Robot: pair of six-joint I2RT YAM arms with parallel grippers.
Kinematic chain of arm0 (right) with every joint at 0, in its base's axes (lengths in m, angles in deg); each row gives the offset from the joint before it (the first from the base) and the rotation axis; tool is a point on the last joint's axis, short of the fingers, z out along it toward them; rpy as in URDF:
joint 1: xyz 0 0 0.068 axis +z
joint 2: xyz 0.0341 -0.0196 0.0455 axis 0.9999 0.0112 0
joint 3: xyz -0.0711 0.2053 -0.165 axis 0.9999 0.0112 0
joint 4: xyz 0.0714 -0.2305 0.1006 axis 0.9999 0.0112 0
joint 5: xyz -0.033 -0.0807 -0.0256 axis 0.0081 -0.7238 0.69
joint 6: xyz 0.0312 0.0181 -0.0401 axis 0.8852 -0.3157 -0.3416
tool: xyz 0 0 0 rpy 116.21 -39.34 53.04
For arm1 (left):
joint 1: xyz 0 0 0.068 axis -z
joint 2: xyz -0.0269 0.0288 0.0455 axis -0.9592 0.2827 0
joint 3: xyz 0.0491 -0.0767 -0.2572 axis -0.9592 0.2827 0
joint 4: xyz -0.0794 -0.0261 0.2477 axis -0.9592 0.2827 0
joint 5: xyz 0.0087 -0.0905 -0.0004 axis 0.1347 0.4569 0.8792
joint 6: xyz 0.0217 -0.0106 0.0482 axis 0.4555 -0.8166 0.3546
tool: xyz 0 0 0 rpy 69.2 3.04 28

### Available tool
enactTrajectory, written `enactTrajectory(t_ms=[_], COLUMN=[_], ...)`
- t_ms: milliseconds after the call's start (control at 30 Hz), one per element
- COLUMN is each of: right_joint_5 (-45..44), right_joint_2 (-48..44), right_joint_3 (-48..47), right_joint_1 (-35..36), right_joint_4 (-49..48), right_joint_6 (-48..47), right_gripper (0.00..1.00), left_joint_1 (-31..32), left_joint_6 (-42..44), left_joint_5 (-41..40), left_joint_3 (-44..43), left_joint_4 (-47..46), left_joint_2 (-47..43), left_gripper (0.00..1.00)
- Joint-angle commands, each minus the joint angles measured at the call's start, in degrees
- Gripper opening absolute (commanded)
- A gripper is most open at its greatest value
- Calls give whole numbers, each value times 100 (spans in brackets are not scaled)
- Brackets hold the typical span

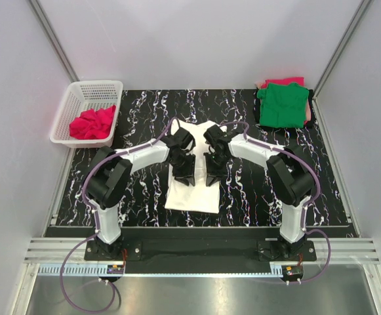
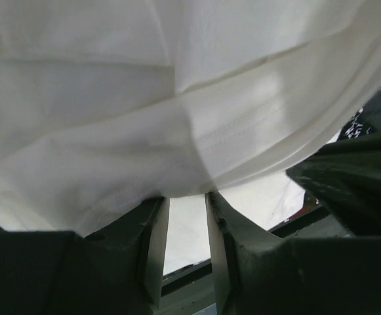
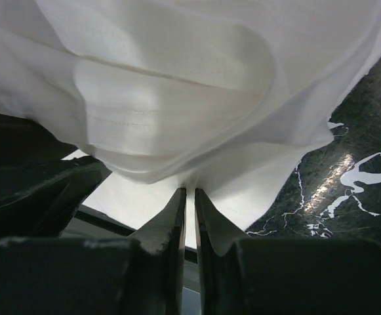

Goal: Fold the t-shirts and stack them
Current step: Fold the tshirt

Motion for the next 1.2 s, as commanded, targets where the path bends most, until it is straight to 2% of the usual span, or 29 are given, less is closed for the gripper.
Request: enactTrajectory(t_ms=[0,200,767,967,1167], right_joint_5=[128,-91,-663,-663,-847], right_joint_2=[55,81,1268,1330,1233], right_joint_3=[105,44,-1757,-2267,-2382], right_joint_1=[95,104,77,-204,-441], right_joint_4=[-168,-151,341,675,868], right_joint_6=[61,-27,-414,-721,-888], right_gripper=[15,15,14,14,15], left_joint_1=[-76,-199,-612,-709,-788], left_joint_6=[-35,-27,211,281,334], left_joint_5=[-309,-521,-899,-969,-1110], left_joint_3=[-368,-474,-966,-1115,-1431], left_joint_4=[-146,-111,188,214,241], left_joint_2=[117,152,319,425,653], left_gripper=[32,32,32,32,32])
